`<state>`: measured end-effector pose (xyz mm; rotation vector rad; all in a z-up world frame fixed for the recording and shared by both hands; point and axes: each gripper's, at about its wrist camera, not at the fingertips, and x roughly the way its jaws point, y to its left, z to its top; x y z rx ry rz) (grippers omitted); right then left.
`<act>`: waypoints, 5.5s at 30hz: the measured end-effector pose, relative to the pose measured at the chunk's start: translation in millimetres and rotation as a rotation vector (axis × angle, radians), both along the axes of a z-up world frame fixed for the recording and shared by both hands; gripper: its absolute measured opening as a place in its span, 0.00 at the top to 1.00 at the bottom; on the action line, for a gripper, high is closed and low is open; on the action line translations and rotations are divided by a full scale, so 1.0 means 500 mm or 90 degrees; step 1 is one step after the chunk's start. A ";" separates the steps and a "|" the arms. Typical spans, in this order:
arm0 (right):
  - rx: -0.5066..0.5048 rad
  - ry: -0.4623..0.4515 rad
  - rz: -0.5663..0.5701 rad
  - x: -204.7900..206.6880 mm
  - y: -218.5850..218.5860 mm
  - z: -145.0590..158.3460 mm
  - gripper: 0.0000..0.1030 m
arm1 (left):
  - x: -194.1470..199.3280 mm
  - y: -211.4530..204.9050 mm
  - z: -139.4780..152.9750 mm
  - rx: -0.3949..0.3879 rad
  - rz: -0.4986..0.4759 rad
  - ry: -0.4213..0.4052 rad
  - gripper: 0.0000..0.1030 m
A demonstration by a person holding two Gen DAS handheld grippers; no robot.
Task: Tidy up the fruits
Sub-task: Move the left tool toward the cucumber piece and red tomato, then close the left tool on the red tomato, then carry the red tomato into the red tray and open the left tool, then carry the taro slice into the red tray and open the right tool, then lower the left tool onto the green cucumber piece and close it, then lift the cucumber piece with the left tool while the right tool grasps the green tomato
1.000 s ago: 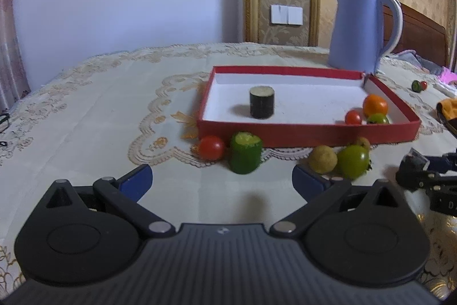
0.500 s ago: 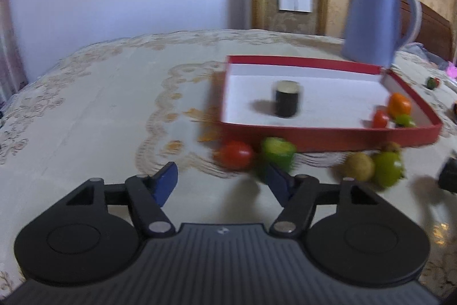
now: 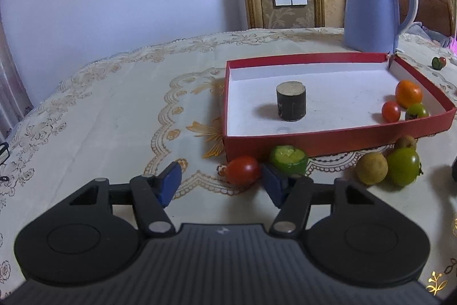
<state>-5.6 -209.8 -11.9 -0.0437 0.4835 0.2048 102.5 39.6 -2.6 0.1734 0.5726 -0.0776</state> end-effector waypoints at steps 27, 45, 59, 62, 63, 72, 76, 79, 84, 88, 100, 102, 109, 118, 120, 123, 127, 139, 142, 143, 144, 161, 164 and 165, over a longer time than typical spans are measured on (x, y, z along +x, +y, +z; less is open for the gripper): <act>0.003 -0.007 -0.002 0.000 0.010 0.009 0.68 | -0.022 0.030 0.013 -0.064 -0.035 -0.012 0.78; 0.003 -0.034 -0.005 -0.024 -0.004 0.030 0.68 | 0.058 -0.132 0.100 -0.043 -0.062 -0.048 0.78; 0.012 -0.042 -0.008 -0.029 -0.027 0.039 0.68 | 0.209 -0.252 0.085 0.003 -0.043 -0.007 0.78; 0.014 -0.042 -0.010 -0.030 -0.030 0.040 0.68 | 0.232 -0.263 0.071 0.003 -0.031 0.013 0.77; 0.014 -0.042 -0.010 -0.030 -0.030 0.039 0.68 | 0.235 -0.263 0.067 0.002 -0.030 0.019 0.75; 0.015 -0.039 -0.016 -0.025 -0.029 0.038 0.68 | 0.166 -0.228 0.083 0.034 -0.001 -0.021 0.36; 0.013 -0.042 -0.018 -0.024 -0.025 0.040 0.68 | 0.089 -0.157 0.097 -0.005 0.027 -0.051 0.16; 0.011 -0.043 -0.018 -0.020 -0.019 0.041 0.68 | 0.033 -0.101 0.087 -0.031 0.058 -0.057 0.13; -0.002 -0.050 -0.016 -0.005 -0.008 0.048 0.68 | -0.027 -0.031 0.044 -0.052 0.088 -0.044 0.13; -0.006 -0.054 -0.023 0.018 -0.012 0.061 0.68 | -0.056 -0.020 0.010 -0.016 0.101 -0.048 0.13; 0.009 -0.027 -0.071 0.189 -0.041 0.089 0.68 | -0.072 -0.022 -0.004 -0.025 0.073 -0.060 0.13; 0.017 -0.014 -0.076 0.222 -0.046 0.089 0.68 | -0.069 -0.015 -0.005 -0.035 0.076 -0.055 0.13; -0.009 0.034 -0.097 0.327 -0.045 0.072 0.68 | -0.066 -0.004 -0.005 -0.064 0.074 -0.045 0.13; 0.006 -0.050 -0.088 0.188 -0.042 0.103 0.61 | -0.069 -0.019 -0.002 -0.050 0.015 -0.054 0.09; 0.017 -0.083 -0.081 0.130 -0.043 0.109 0.45 | -0.067 -0.031 0.001 -0.032 0.011 -0.066 0.09; 0.026 -0.119 -0.077 0.051 -0.037 0.102 0.41 | -0.049 -0.054 0.000 0.001 0.005 -0.059 0.09; 0.049 -0.113 -0.077 0.001 -0.035 0.074 0.41 | -0.015 -0.074 -0.007 0.014 -0.014 -0.008 0.24; 0.013 -0.053 0.025 -0.006 0.038 0.036 0.41 | 0.011 -0.085 -0.013 -0.021 -0.040 0.033 0.72; 0.010 -0.043 0.039 -0.001 0.058 0.030 0.41 | 0.006 -0.076 -0.011 -0.035 -0.034 0.029 0.72; 0.007 -0.039 0.043 0.002 0.063 0.028 0.41 | 0.001 -0.069 -0.007 -0.042 -0.031 0.025 0.72; 0.004 -0.037 0.047 0.004 0.069 0.027 0.41 | -0.005 -0.062 -0.003 -0.049 -0.028 0.020 0.72; -0.071 0.040 0.076 0.070 0.132 0.006 0.57 | -0.046 -0.012 0.030 -0.089 -0.018 -0.002 0.72; -0.076 0.048 0.080 0.082 0.140 0.001 0.57 | -0.047 -0.010 0.029 -0.090 -0.017 0.000 0.72; -0.081 0.050 0.079 0.086 0.144 0.000 0.57 | -0.048 -0.010 0.028 -0.089 -0.016 0.000 0.72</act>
